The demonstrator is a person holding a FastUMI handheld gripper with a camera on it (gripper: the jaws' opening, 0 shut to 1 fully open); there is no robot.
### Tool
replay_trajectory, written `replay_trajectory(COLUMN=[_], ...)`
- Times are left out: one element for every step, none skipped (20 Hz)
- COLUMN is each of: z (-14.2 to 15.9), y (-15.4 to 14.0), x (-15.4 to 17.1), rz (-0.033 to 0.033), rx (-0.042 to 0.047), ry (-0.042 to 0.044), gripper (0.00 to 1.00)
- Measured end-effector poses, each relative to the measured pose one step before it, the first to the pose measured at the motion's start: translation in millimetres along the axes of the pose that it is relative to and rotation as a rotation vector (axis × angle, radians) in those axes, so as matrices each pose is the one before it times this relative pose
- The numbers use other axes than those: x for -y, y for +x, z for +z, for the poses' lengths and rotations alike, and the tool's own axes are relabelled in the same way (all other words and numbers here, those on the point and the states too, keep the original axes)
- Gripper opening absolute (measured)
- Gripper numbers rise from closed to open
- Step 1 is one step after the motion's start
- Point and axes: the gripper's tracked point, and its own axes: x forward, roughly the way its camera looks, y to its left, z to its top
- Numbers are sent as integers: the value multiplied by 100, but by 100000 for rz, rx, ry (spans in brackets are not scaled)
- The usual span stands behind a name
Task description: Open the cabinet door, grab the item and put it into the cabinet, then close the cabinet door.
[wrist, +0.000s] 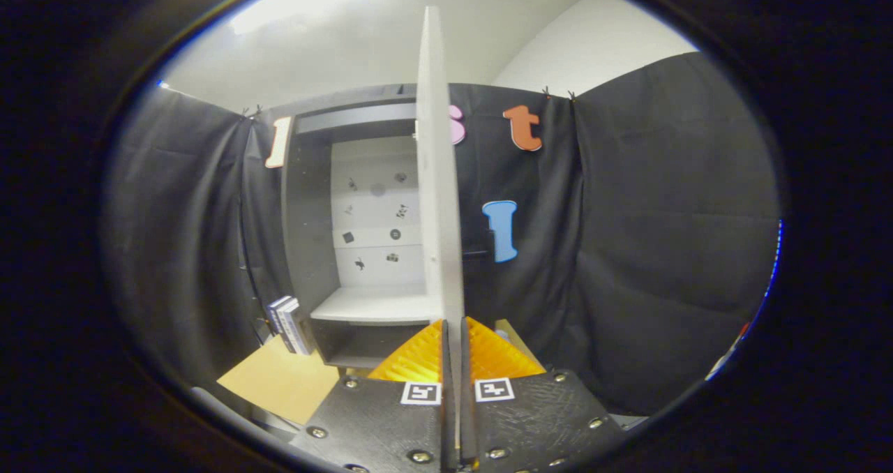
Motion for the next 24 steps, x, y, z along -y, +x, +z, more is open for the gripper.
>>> replay_trajectory(z=[-220,-100,-312,-408,-658,-464,-725,-1179,-1302,-1333,-1460,-1584,-1532,-1762,-2029,-1992,-1749,-1522,-1714,-1487,-1571,-1550,-1610,-1482], y=[-22,73,-74,354,439,444,684,1202,1356,978,957,1063,906,1093,1031,1091,1037,1038,970,1053,952,958,1092,1074], x=[-1519,-1233,-1319,-1513,-1409,-1254,-1380,-1107,-1051,-1325,-879,-652,-929,-802,-694,-727,-743,-591,-612,-506,-283,-476,-389,-340], rz=[2158,456,1418,1640,1793,1358,1225,572,894,1568,179,-550,474,259,238,410,936,461,510,235,-141,585,-45,-49], rx=[331,232,123,335,-1,182,-267,-1749,-2223,-2188,-2516,-2561,-2082,-2618,-3125,-3177,-2931,-2328,-2759,-2280,-2588,-2805,-2878,-2623], ry=[1172,636,562,445,119,-140,-111,263,552,497,11,-509,131,145,148,337,369,674,42,128,-259,-339,-324,-495], gripper=[8,17,19,29,39,49,58,66,74,82,90,94,94,95,95,95,95,95,95,95,95,95,95,95])
